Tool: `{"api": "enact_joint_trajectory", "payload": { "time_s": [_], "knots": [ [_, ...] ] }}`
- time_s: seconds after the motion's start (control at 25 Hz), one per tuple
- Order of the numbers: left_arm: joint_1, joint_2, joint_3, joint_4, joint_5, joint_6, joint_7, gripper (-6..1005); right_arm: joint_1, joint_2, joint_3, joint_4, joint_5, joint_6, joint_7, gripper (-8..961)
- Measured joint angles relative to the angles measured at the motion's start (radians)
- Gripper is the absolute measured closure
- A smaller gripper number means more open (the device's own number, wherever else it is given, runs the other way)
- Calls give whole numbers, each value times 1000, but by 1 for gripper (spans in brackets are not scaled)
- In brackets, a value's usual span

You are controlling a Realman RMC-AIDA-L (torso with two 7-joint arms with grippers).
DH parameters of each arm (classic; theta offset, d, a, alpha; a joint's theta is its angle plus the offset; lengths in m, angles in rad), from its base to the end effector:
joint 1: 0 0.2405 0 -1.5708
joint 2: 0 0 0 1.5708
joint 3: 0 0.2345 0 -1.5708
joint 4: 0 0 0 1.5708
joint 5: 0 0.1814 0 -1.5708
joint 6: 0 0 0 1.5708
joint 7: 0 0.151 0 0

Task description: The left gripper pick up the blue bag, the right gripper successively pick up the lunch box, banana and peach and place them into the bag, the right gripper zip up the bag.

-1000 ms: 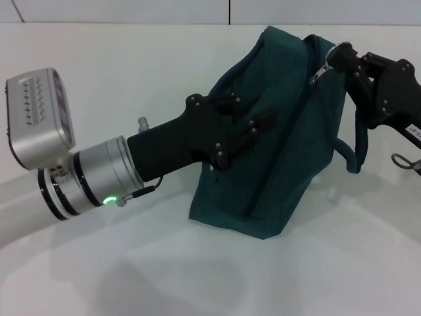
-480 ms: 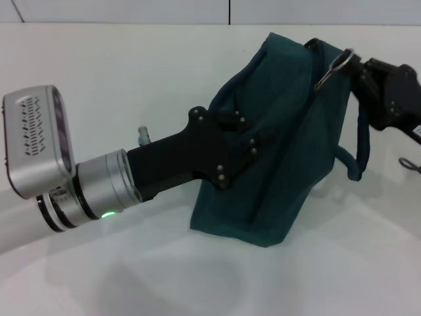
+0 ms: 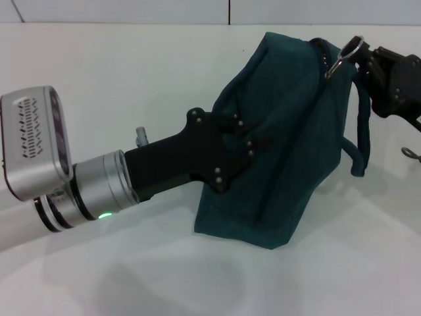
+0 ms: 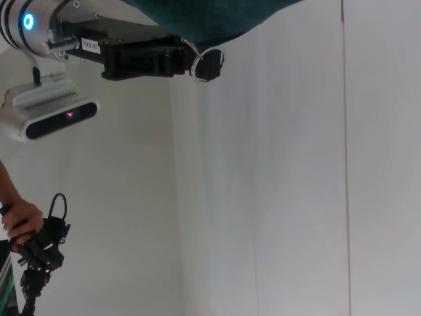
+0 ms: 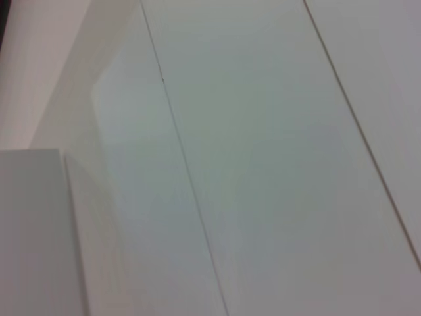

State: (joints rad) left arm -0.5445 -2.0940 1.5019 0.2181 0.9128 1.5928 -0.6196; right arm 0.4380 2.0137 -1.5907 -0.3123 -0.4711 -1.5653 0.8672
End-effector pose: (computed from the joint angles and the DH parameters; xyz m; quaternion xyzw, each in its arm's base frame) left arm -0.1699 0.2625 -0.0491 -0.8862 -0.0200 -0.4368 0.1533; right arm 0.1945 0.2927 0.0182 -0.7940 0.1571 0.5285 0.2560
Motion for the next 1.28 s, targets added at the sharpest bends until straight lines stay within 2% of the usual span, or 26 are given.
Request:
{"api": "enact_joint_trajectory", "payload": {
  "time_s": [0.24, 0.44, 0.6, 0.76, 0.92, 1.04, 1.28],
  "knots": [
    [4, 0, -2, -1, 4, 0, 11, 878, 5, -9, -7, -12, -77, -47, 22, 856],
    [5, 0, -6, -1, -4, 1, 21, 887, 0, -27, -3, -12, -103, -75, 73, 823],
    [4, 0, -7, 0, -6, 2, 23, 894, -6, -54, -4, -7, -131, -76, 121, 796],
    [0, 0, -9, 0, -8, 2, 23, 896, -17, -95, -2, -13, -185, -78, 178, 725],
    [-3, 0, -10, 0, -11, 1, 23, 897, -21, -121, 0, -13, -197, -80, 218, 646],
    [-3, 0, -11, 0, -13, -1, 23, 898, -28, -127, 2, -13, -197, -90, 215, 581],
    [-2, 1, -11, 14, -14, -3, 23, 899, -30, -130, 2, -34, -236, -157, 174, 583]
  ]
}}
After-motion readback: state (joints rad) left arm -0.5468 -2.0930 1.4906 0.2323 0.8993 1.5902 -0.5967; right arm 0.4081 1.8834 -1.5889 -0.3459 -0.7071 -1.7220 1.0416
